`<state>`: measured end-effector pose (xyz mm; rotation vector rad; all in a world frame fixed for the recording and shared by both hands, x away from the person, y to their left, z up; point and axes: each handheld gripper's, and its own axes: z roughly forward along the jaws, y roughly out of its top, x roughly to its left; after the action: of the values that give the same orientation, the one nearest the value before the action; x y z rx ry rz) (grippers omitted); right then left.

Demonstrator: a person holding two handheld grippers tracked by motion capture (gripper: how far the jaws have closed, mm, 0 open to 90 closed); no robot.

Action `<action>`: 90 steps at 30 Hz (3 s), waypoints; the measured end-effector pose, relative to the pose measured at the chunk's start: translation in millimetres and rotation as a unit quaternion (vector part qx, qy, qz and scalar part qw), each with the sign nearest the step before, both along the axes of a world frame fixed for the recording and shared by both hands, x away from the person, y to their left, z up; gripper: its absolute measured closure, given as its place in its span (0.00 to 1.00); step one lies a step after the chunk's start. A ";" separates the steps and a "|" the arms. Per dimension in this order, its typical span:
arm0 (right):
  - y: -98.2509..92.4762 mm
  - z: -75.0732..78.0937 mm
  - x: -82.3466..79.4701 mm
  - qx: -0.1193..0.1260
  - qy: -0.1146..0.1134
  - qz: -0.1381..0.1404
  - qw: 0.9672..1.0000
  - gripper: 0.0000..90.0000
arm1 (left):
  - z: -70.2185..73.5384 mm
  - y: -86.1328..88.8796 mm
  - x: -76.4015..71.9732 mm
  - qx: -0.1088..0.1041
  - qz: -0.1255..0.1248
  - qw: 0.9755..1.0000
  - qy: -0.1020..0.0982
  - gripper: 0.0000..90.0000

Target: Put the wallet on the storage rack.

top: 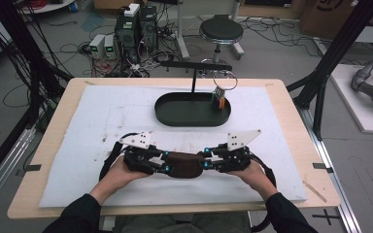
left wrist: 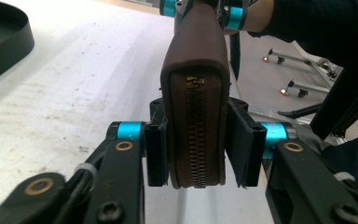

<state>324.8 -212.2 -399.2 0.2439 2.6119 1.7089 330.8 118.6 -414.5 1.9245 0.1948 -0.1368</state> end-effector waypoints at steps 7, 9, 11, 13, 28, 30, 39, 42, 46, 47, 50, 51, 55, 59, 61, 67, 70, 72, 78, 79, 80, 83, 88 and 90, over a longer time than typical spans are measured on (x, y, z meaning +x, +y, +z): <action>-2.7 2.8 -0.2 0.010 -0.007 -0.009 1.000 0.71 | 2.8 0.2 -1.0 -0.013 0.003 1.000 -0.017 0.73; -6.6 4.5 1.0 0.017 -0.006 -0.018 1.000 0.68 | 3.4 1.7 -0.5 -0.014 0.007 1.000 -0.019 0.73; -14.6 8.4 2.4 0.026 -0.004 -0.040 0.999 0.61 | 4.3 3.7 0.1 -0.017 0.015 1.000 -0.021 0.73; -23.1 11.9 3.9 0.030 -0.012 -0.062 0.998 0.60 | 5.9 5.9 1.4 -0.023 0.021 0.999 -0.021 0.73; -92.0 19.0 14.5 0.024 -0.028 -0.245 0.969 0.35 | 31.8 4.5 17.6 -0.032 0.085 0.995 -0.039 0.73; -99.2 17.8 14.6 0.023 -0.029 -0.257 0.966 0.35 | 34.2 2.8 22.2 -0.035 0.094 0.994 -0.041 0.73; -113.1 15.2 14.6 0.022 -0.029 -0.287 0.957 0.35 | 38.5 -1.6 46.6 -0.039 0.145 0.988 -0.038 0.74; -113.9 15.2 15.1 0.022 -0.033 -0.291 0.956 0.35 | 37.3 -3.9 56.4 -0.036 0.161 0.986 -0.039 0.74; -114.5 14.0 15.6 0.020 -0.033 -0.294 0.955 0.35 | 33.4 -6.3 68.5 -0.035 0.180 0.982 -0.035 0.74; -114.5 13.5 15.6 0.018 -0.033 -0.294 0.955 0.35 | 32.7 -6.8 71.4 -0.033 0.184 0.982 -0.035 0.74; -114.6 12.8 16.2 0.015 -0.032 -0.294 0.955 0.35 | 31.9 -9.5 80.1 -0.030 0.195 0.980 -0.037 0.74; -114.8 12.8 16.4 0.016 -0.033 -0.294 0.955 0.35 | 31.7 -10.3 81.9 -0.029 0.198 0.979 -0.039 0.74; -115.8 13.1 16.4 0.018 -0.034 -0.295 0.955 0.35 | 29.7 -14.6 93.7 -0.027 0.210 0.977 -0.038 0.74; -116.2 12.8 16.5 0.018 -0.032 -0.296 0.954 0.35 | 28.9 -21.6 103.8 -0.014 0.214 0.976 -0.037 0.74; -116.0 12.6 17.1 0.016 -0.036 -0.296 0.955 0.35 | 29.5 -26.1 108.0 -0.007 0.215 0.976 -0.038 0.74; -114.9 12.5 16.3 0.016 -0.032 -0.292 0.956 0.35 | 25.6 -36.3 121.6 0.003 0.220 0.974 -0.043 0.74; -114.9 12.5 16.1 0.016 -0.030 -0.292 0.956 0.35 | 21.2 -40.4 127.6 0.004 0.225 0.973 -0.043 0.74; -115.0 12.5 16.1 0.017 -0.030 -0.291 0.956 0.35 | 18.0 -42.8 131.1 0.003 0.228 0.973 -0.044 0.74; -116.4 11.8 16.6 0.019 -0.025 -0.293 0.956 0.35 | 7.2 -45.3 139.8 0.004 0.240 0.969 -0.049 0.74; -116.4 11.5 16.7 0.017 -0.024 -0.292 0.956 0.35 | 5.7 -45.4 141.2 0.003 0.242 0.969 -0.046 0.74; -116.1 11.3 16.8 0.017 -0.023 -0.291 0.956 0.35 | 4.1 -45.9 142.1 0.002 0.245 0.969 -0.044 0.74; -115.3 11.1 16.9 0.016 -0.023 -0.290 0.957 0.35 | 0.2 -46.8 144.9 0.008 0.248 0.968 -0.043 0.74; -115.0 10.9 17.1 0.015 -0.023 -0.288 0.957 0.35 | -7.9 -47.2 149.3 0.018 0.256 0.966 -0.037 0.74; -115.1 10.9 17.1 0.016 -0.023 -0.289 0.957 0.35 | -10.6 -47.2 151.0 0.021 0.261 0.964 -0.037 0.74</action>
<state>341.9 -327.3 -388.3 0.8558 2.1663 1.5141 481.9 71.4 -425.1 1.8537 0.6494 0.2939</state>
